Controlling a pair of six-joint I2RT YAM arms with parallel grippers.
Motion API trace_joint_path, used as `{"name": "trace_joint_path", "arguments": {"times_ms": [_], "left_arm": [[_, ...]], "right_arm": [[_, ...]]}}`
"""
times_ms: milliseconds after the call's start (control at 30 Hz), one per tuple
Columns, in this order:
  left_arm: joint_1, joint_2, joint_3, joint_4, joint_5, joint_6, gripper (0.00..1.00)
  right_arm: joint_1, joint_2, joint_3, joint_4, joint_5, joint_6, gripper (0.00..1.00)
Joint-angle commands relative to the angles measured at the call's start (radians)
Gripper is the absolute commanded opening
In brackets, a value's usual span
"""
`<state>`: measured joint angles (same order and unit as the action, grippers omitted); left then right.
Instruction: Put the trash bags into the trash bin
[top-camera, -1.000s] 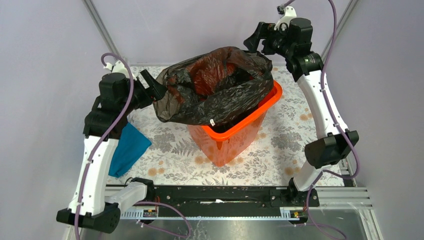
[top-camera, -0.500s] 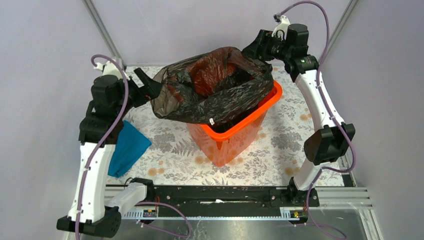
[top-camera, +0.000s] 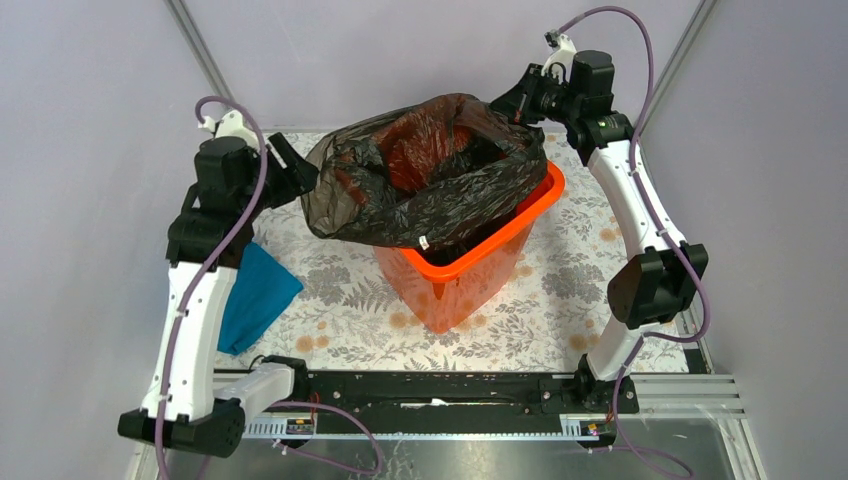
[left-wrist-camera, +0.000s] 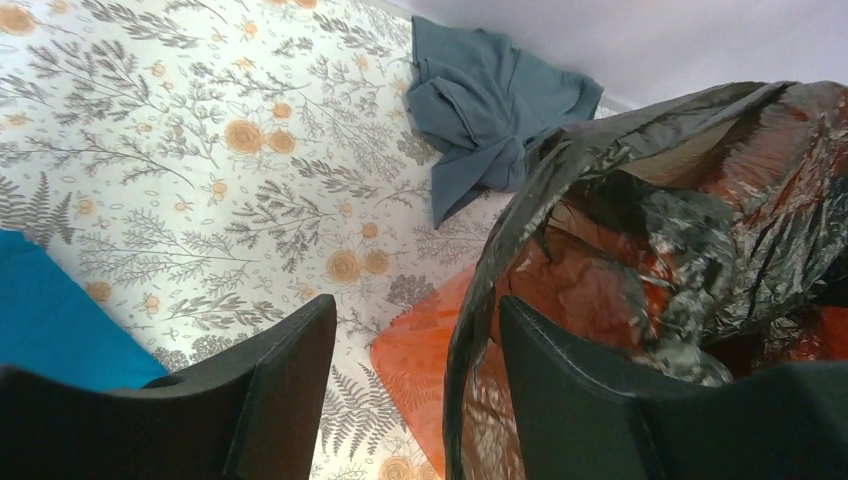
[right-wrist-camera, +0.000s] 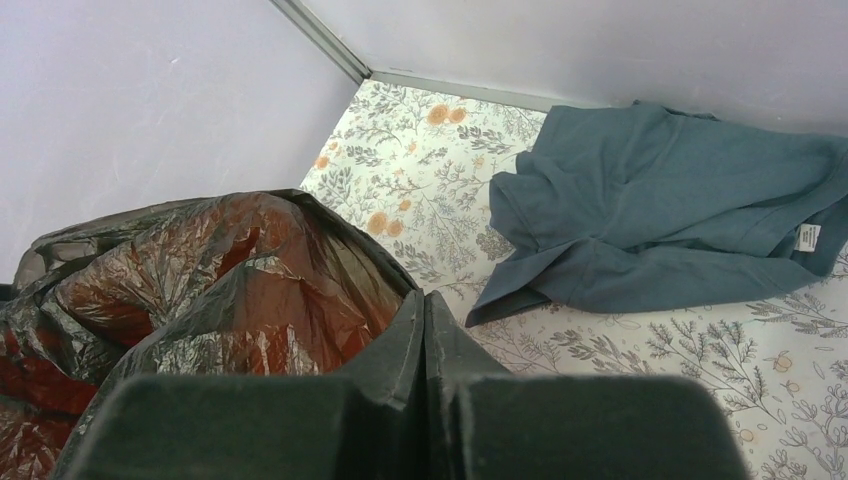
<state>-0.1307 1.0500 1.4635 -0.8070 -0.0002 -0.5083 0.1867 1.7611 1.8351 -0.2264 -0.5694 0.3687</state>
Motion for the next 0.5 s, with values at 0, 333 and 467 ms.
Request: {"name": "trace_joint_path", "arguments": {"times_ms": [0, 333, 467], "left_arm": [[0.011, 0.030, -0.009, 0.095, 0.078, -0.008, 0.61], [0.014, 0.029, -0.290, 0.258, 0.278, -0.108, 0.23], [0.014, 0.007, -0.436, 0.361, 0.382, -0.180, 0.17]], "right_arm": [[0.000, -0.009, -0.003, 0.050, -0.020, 0.010, 0.00], [0.000, -0.033, -0.100, 0.085, 0.025, 0.007, 0.00], [0.000, -0.029, -0.139, 0.098, 0.032, 0.008, 0.00]]}}
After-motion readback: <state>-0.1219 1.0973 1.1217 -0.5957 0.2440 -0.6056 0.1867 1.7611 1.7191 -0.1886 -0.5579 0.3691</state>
